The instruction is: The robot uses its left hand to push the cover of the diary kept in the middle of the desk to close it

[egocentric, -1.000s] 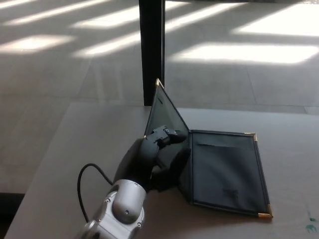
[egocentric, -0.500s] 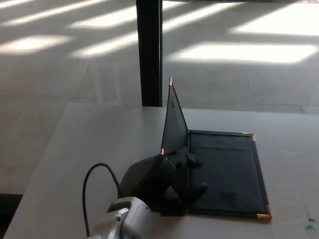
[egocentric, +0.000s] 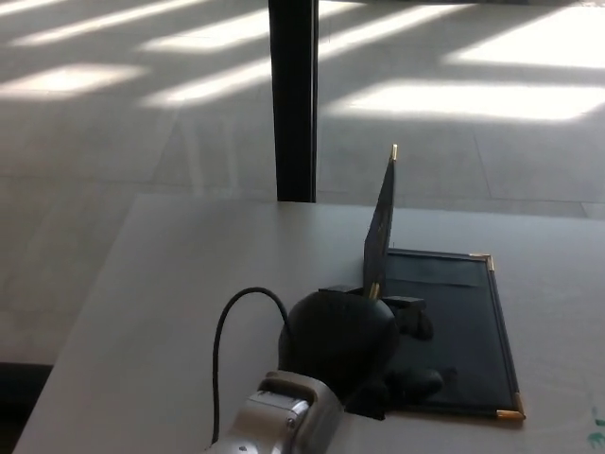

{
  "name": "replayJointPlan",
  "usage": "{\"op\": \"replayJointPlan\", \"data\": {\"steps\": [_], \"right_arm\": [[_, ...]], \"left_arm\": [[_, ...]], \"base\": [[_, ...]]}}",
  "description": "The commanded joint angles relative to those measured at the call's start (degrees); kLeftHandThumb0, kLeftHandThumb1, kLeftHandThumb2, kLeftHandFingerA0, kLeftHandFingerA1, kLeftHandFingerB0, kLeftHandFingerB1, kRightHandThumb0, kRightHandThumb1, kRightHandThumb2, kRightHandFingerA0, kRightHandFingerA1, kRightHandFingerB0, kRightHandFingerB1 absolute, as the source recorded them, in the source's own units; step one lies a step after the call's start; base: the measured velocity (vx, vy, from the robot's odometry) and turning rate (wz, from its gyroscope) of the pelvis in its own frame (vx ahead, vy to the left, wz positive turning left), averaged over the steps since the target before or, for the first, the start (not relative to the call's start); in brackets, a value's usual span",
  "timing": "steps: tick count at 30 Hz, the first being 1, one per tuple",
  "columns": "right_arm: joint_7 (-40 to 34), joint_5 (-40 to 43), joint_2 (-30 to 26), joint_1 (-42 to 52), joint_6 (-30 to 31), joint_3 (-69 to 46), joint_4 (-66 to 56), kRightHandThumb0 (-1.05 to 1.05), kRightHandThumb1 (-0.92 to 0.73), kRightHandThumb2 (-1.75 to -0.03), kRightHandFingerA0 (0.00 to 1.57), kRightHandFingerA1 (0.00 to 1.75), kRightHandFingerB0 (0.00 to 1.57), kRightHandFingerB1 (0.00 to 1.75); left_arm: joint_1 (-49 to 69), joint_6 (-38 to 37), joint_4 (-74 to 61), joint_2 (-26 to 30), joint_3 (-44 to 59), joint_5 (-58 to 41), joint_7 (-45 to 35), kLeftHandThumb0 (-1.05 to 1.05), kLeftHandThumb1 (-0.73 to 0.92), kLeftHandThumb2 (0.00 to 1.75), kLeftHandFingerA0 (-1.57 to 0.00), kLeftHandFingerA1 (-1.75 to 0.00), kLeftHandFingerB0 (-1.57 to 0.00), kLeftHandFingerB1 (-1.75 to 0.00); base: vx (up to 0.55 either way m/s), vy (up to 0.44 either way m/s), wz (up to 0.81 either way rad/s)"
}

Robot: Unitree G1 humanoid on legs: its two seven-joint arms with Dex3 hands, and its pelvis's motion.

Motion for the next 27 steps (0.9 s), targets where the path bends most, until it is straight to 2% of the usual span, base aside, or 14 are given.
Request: {"op": "replayJointPlan", "data": {"steps": [1, 3, 4, 5, 11, 16, 17, 18, 19, 21, 22, 23, 24, 27], "right_arm": [[0.6, -6.9, -7.2, -5.3, -5.2, 4.8, 4.1, -0.86, -0.92, -0.74, 0.83, 0.90, 0.78, 0.72], [1.5, -6.3, -7.4, -6.6, -4.1, 5.1, 5.4, -0.79, -0.74, -1.24, 0.81, 0.90, 0.82, 0.79], [0.5, -6.2, -7.4, -6.4, -1.4, 5.4, 3.3, -0.89, -0.92, -0.74, 0.80, 0.92, 0.78, 0.74], [0.5, -5.9, -7.3, -5.9, -0.3, 5.5, 1.7, -0.90, -0.92, -0.74, 0.76, 0.94, 0.74, 0.74], [-0.2, -5.0, -7.3, -8.2, 2.1, 6.4, 0.8, -0.85, -0.75, -1.23, 0.78, 0.90, 0.81, 0.78], [4.8, -7.4, -9.3, -11.3, -9.3, 8.1, 12.2, -0.88, -0.92, -0.75, 0.76, 0.93, 0.70, 0.75], [9.4, -10.7, -10.8, -9.7, -18.7, 10.8, 15.1, -0.90, -0.82, -1.10, 0.61, 0.94, 0.52, 0.81], [6.0, -14.9, -12.1, -9.5, -21.3, 13.7, 16.2, -0.92, -0.92, -0.91, 0.66, 0.91, 0.50, 0.77], [7.8, -9.4, -9.8, -9.9, -18.6, 10.0, 16.1, -0.83, -0.77, -1.24, 0.75, 0.86, 0.69, 0.69], [7.0, -7.4, -9.5, -9.9, -13.7, 9.3, 13.8, -0.96, -0.86, -0.67, 0.72, 0.85, 0.76, 0.62], [8.5, -3.2, -9.3, -10.5, -6.4, 7.4, 12.0, -0.96, -0.86, -0.67, 0.72, 0.85, 0.76, 0.62], [10.0, -3.7, -10.2, -10.2, -5.8, 8.2, 11.9, -0.88, -0.67, -1.20, 0.65, 0.81, 0.64, 0.67], [11.4, -4.8, -11.8, -9.4, -3.7, 9.7, 10.5, -0.97, -0.92, -0.68, 0.61, 0.81, 0.61, 0.67], [10.8, -6.5, -12.8, -10.6, -3.8, 11.5, 11.6, -0.94, -0.72, -1.25, 0.63, 0.84, 0.61, 0.70]], "left_arm": [[-18.1, -10.0, 5.0, -24.4, -26.4, 30.1, -5.7, -0.78, 0.86, 0.64, -0.99, -1.23, -0.65, -0.62], [-17.6, -9.3, 5.5, -25.6, -27.9, 29.6, -6.3, -0.76, 0.79, 0.65, -0.87, -0.89, -0.63, -0.58], [-17.3, -8.8, 6.2, -26.2, -29.0, 29.8, -6.7, -0.72, 0.64, 1.10, -0.79, -0.86, -0.59, -0.69], [-17.2, -8.6, 6.5, -26.3, -29.5, 29.7, -6.8, -0.75, 0.80, 0.64, -0.74, -0.84, -0.61, -0.61], [-16.1, -6.3, 7.3, -24.9, -30.3, 31.3, -2.8, -0.76, 0.87, 0.66, -0.71, -0.86, -0.62, -0.65], [-16.6, -6.4, 3.6, -23.9, -26.5, 30.3, 2.3, -0.72, 0.91, 0.67, -0.57, -0.77, -0.61, -0.63], [-16.7, -6.2, 2.9, -24.2, -25.9, 30.3, 3.1, -0.75, 0.71, 1.03, -0.50, -0.75, -0.57, -0.69], [-17.4, -6.0, 2.6, -24.3, -25.2, 30.6, 3.5, -0.74, 0.70, 1.02, -0.49, -0.74, -0.55, -0.68], [-19.6, -5.8, 4.7, -26.2, -24.3, 32.7, 7.5, -0.65, 0.86, 0.65, -0.54, -0.69, -0.65, -0.61], [-22.2, -6.9, 5.8, -27.5, -22.5, 32.7, 8.3, -0.57, 0.86, 0.65, -0.48, -0.69, -0.60, -0.61], [-23.4, -7.0, 5.6, -27.9, -21.7, 32.9, 7.2, -0.57, 0.86, 0.65, -0.48, -0.69, -0.60, -0.61], [-23.9, -7.1, 5.4, -28.2, -21.0, 32.8, 6.6, -0.54, 0.84, 0.65, -0.46, -0.69, -0.60, -0.60], [-26.2, -6.9, 5.2, -29.2, -19.1, 33.2, 5.9, -0.52, 0.81, 0.64, -0.52, -0.68, -0.64, -0.60], [-30.5, -7.1, 6.4, -33.0, -14.9, 33.7, 7.4, -0.54, 0.77, 0.62, -0.52, -0.68, -0.64, -0.60]], "base": [[0.00, 0.000, 0.00], [0.00, 0.000, 0.00], [0.00, 0.000, 0.00], [0.00, 0.000, 0.00], [0.00, 0.000, 0.00], [0.00, 0.000, 0.00], [0.00, 0.000, 0.00], [0.00, 0.000, 0.00], [0.00, 0.000, -0.06], [0.00, 0.000, 0.00], [0.00, 0.000, 0.00], [0.00, 0.000, 0.00], [0.00, 0.000, 0.00], [0.00, 0.000, 0.00]]}}
